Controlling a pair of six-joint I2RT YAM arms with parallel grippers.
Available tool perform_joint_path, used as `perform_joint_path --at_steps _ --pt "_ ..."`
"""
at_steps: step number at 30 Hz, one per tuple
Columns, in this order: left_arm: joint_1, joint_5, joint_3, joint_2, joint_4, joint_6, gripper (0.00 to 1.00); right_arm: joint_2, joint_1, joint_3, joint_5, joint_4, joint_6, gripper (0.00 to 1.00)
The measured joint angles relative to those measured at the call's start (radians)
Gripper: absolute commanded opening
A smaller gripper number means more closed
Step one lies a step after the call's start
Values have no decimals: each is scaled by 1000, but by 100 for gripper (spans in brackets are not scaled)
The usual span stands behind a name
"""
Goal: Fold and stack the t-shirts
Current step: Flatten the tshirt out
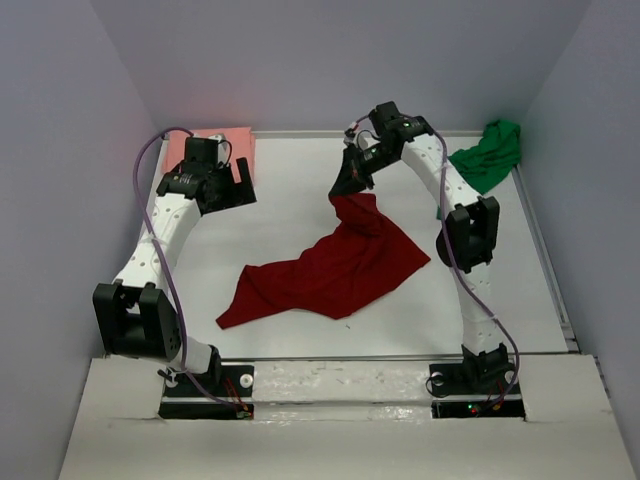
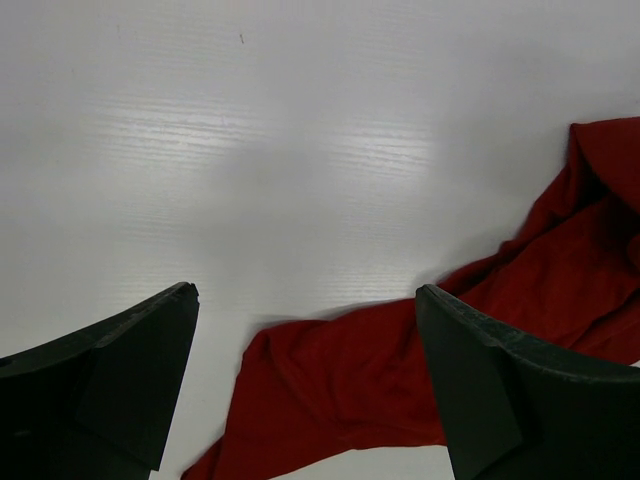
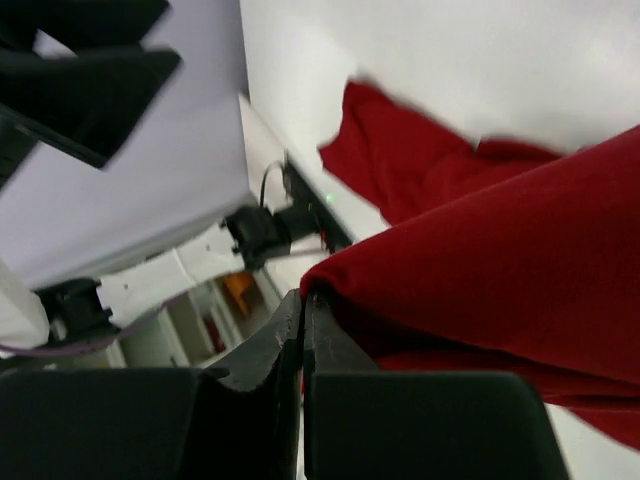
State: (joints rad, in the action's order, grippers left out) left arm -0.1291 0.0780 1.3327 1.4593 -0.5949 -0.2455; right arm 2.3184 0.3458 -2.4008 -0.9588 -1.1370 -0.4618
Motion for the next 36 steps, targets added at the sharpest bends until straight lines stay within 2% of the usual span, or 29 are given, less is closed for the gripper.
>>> perform_joint_path --at_steps 3,8,13,20,26,32,36 --pt "0 0 5 0 2 0 99 0 61 77 -39 -116 63 0" --pt "0 0 5 0 2 0 99 -14 50 79 15 -150 77 0" --pt "0 -1 5 0 0 0 99 -89 -4 150 229 -146 32 0" --pt "0 20 4 0 0 0 99 -68 -59 9 535 -165 -1 0" --pt "0 31 2 0 -3 0 99 -86 -100 60 780 -129 -49 0" --pt "0 41 2 0 -4 0 99 -225 -170 130 1072 -27 -63 0" --pt "0 53 2 0 -4 0 99 -288 -167 78 1135 17 -56 0"
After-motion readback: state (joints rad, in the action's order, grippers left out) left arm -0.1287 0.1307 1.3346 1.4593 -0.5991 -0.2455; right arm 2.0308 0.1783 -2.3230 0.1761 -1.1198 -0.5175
